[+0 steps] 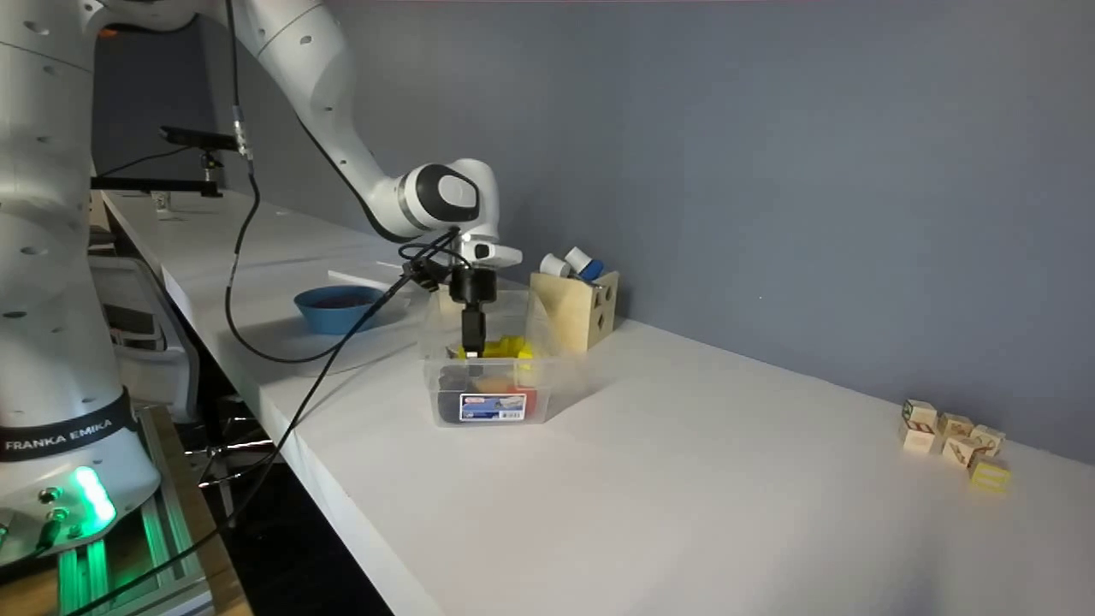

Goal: Remove the object from the clear bowl and place it on the table

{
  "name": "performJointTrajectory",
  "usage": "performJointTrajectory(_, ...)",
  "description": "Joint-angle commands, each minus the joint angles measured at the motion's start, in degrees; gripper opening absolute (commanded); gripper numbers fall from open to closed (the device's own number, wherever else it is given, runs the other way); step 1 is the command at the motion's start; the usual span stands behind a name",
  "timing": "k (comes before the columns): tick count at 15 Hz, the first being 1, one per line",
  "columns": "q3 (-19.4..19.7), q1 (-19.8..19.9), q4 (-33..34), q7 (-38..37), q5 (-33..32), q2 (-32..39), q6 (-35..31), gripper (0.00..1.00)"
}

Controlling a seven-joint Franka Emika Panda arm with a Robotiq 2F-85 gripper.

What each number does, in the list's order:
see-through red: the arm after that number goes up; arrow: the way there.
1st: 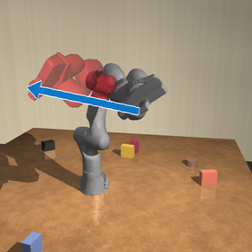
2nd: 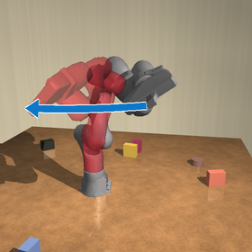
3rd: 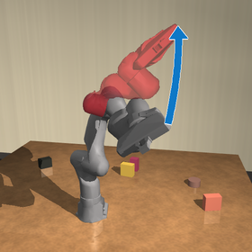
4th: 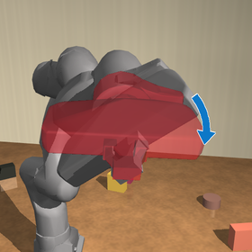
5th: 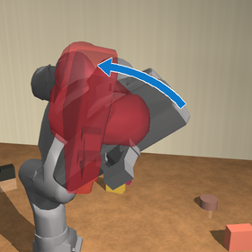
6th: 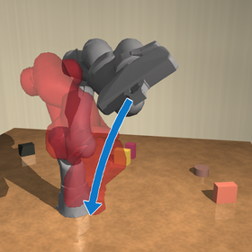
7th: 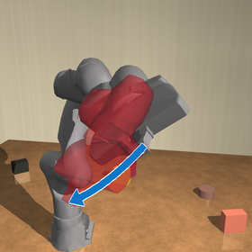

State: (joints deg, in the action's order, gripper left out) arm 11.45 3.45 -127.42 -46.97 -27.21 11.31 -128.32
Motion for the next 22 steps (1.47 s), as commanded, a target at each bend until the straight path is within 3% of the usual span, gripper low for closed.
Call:
performJointTrajectory(1,0.74,0.01,-0.82,-4.16,-1.82,0.99,-3.87,0.96)
performJointTrajectory(3,0.44,0.28,0.32,0.28,-0.27,2.06,2.44,1.00)
performJointTrajectory(5,1.16,-0.05,0.39,-0.54,-3.75,2.29,4.05,1.00)
performJointTrajectory(12,1.89,0.15,1.41,-1.55,-23.09,3.98,5.81,1.00)
performJointTrajectory(17,1.32,0.93,0.69,-2.22,-31.84,2.52,8.87,1.00)
performJointTrajectory(20,0.79,1.53,0.73,-0.58,-32.29,2.68,13.60,1.00)
performJointTrajectory(22,0.28,2.52,-0.01,-0.49,-29.39,2.86,13.11,1.00)
